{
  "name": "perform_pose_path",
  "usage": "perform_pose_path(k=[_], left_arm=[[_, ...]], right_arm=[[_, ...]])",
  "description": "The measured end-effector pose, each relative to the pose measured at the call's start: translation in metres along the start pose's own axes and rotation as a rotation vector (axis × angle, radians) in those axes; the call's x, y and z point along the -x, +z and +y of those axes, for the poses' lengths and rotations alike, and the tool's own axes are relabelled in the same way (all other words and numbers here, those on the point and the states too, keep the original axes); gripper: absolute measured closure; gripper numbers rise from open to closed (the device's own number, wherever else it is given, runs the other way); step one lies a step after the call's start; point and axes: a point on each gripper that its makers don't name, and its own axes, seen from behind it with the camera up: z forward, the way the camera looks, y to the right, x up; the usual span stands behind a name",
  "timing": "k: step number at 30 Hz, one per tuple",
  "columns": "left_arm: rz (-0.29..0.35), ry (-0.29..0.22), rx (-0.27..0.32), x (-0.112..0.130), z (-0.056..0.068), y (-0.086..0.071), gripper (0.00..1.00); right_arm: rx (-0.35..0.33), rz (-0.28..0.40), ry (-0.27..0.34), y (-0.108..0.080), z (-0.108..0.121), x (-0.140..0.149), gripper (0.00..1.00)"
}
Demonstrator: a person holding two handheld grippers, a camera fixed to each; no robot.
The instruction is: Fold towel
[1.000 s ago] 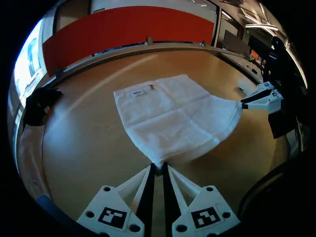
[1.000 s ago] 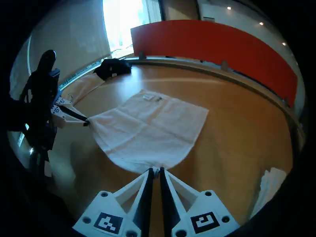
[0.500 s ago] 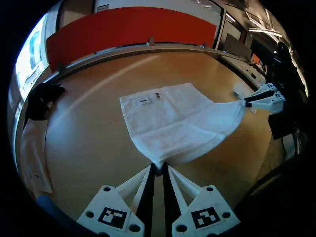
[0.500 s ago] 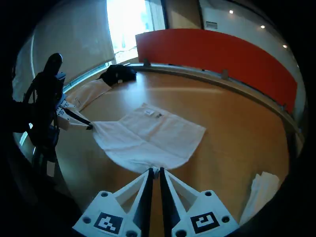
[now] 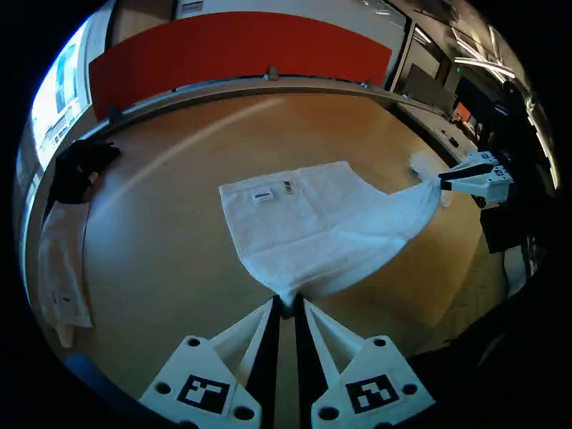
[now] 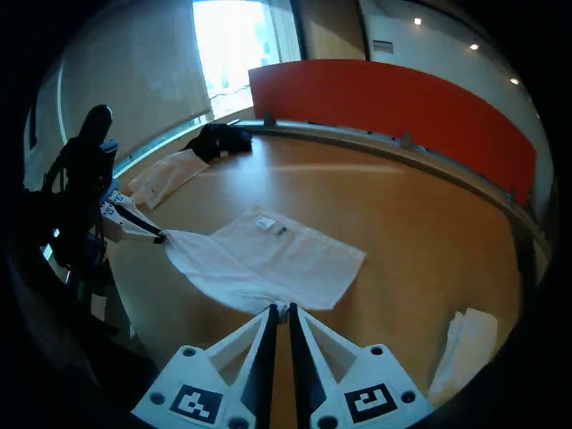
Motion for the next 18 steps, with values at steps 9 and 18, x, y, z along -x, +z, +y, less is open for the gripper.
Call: perform_pose_path(k=[9,18], left_arm=[[0.002,-0.023,-0.011,-0.008,-0.004,0.001,0.86],[0.01,-0.047,-0.028,-0.036,-0.02,0.024,0.86]], right_arm=[[-0.001,-0.007,-0.013,0.006,0.003,-0.003,0.88],[0.019,-0.006,-0.029,0.03,0.028,-0.017,0.88]])
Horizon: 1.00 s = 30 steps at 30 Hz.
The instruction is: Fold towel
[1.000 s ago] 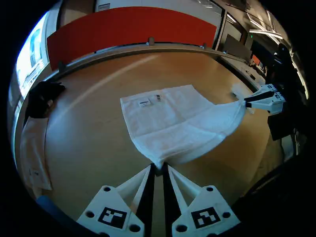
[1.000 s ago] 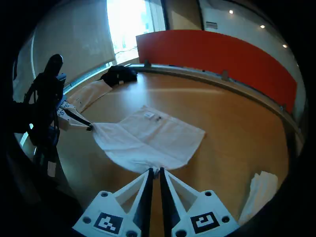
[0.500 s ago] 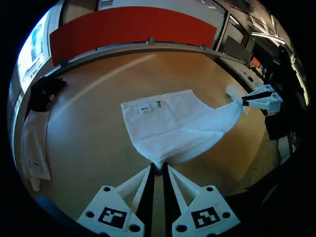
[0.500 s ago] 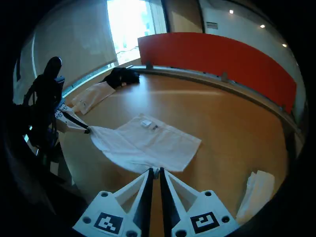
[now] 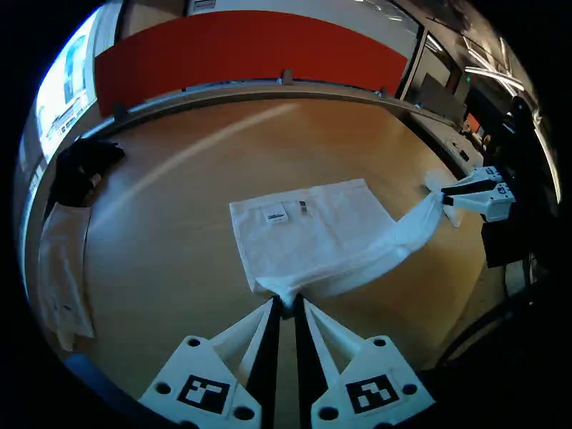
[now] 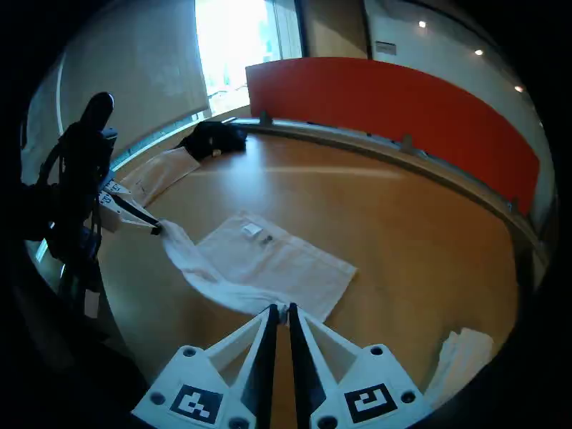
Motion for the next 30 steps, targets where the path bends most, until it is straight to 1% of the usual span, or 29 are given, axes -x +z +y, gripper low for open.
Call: perform_pose_path(k=[8,14,18,21,26,30], left_arm=[[-0.007,0.0,-0.009,-0.027,-0.015,0.028,0.86],[-0.035,-0.008,-0.005,-0.038,-0.026,0.054,0.86],[-0.06,0.0,-0.007,-0.038,-0.032,0.072,0.86],[-0.071,0.008,-0.007,-0.035,-0.036,0.083,0.86],[-0.081,0.008,-0.007,-0.03,-0.041,0.096,0.85],[-0.071,0.001,-0.011,-0.029,-0.044,0.106,0.84]], right_arm=[[0.029,-0.014,-0.001,0.029,0.03,-0.008,0.88],[0.052,-0.028,0.026,0.052,0.049,-0.011,0.88],[0.061,-0.046,0.043,0.065,0.056,-0.006,0.88],[0.066,-0.058,0.051,0.073,0.058,0.0,0.88],[0.075,-0.067,0.067,0.083,0.061,0.006,0.88],[0.088,-0.065,0.084,0.091,0.064,0.008,0.88]])
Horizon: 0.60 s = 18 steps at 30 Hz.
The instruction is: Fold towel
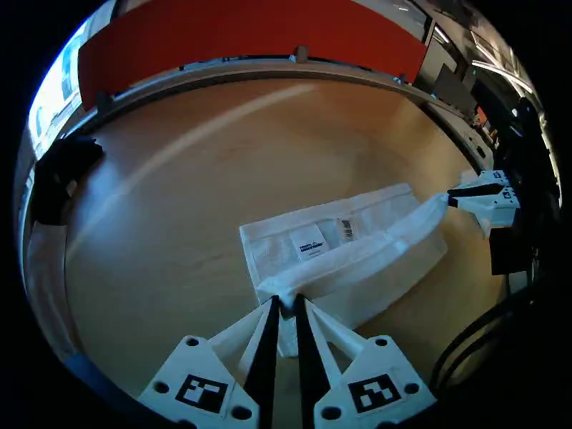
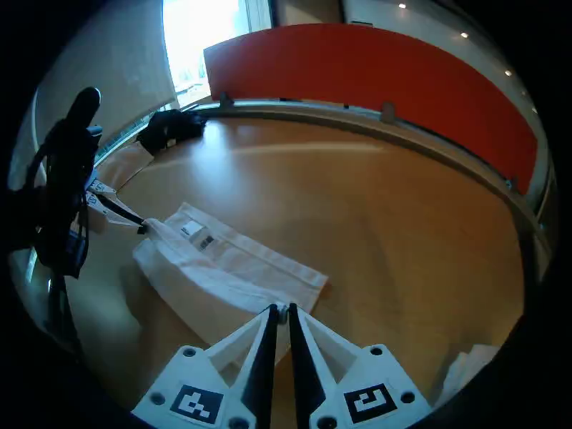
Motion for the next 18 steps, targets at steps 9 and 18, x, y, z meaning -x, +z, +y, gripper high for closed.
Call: perform_pose_path(k=[9,18], left_arm=[[0.041,-0.017,-0.036,-0.01,-0.013,0.018,0.78],[0.062,-0.024,-0.07,-0.016,-0.024,0.02,0.51]], right_arm=[[0.025,0.007,0.015,0.015,0.005,-0.003,0.86],[0.06,0.021,0.014,0.017,0.014,-0.005,0.58]])
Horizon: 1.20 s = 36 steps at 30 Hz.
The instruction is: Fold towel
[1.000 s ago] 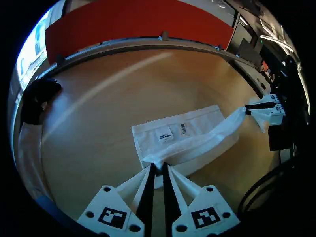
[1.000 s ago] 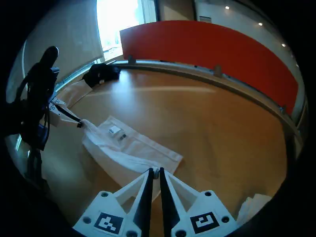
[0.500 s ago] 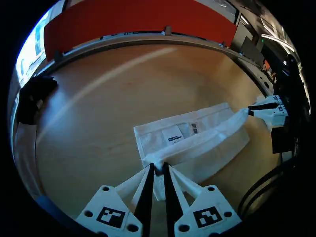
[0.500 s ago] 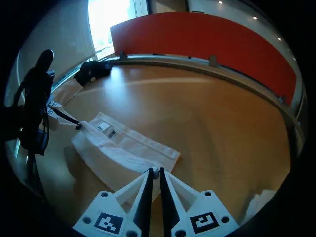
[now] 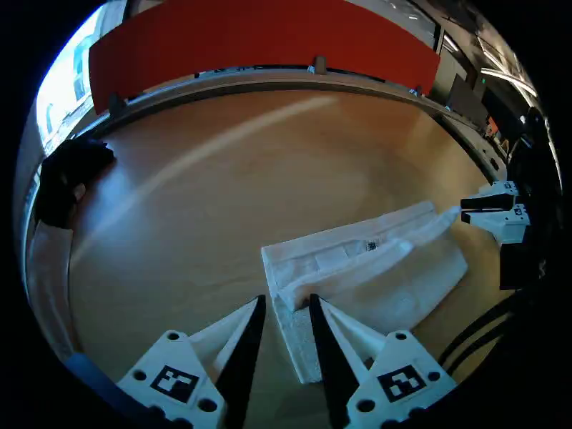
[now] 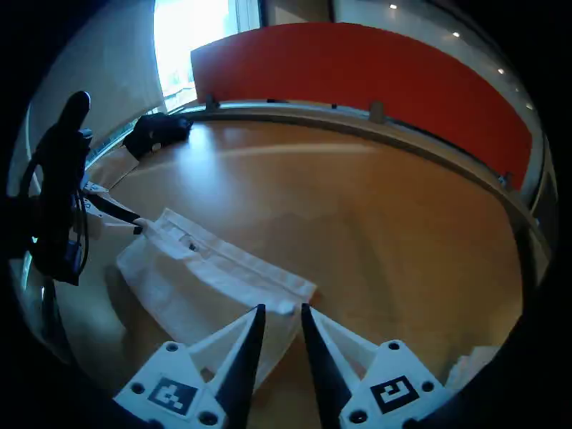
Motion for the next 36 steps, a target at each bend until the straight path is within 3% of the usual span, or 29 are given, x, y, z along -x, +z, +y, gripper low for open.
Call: perform_pose_path(k=[5,11,26,36], left_arm=[[0.003,0.009,-0.005,0.002,-0.003,-0.003,0.17],[0.014,0.003,-0.021,0.003,-0.007,-0.009,0.03],[0.028,-0.008,-0.048,0.023,-0.012,-0.031,0.03],[0.033,-0.047,-0.071,0.046,-0.013,-0.052,0.03]], right_arm=[[0.009,0.009,-0.008,-0.005,0.002,-0.001,0.33],[0.004,0.017,-0.001,-0.011,-0.001,0.002,0.14],[0.002,0.019,-0.028,-0.032,-0.014,0.018,0.14],[-0.005,0.01,-0.048,-0.042,-0.023,0.035,0.14]])
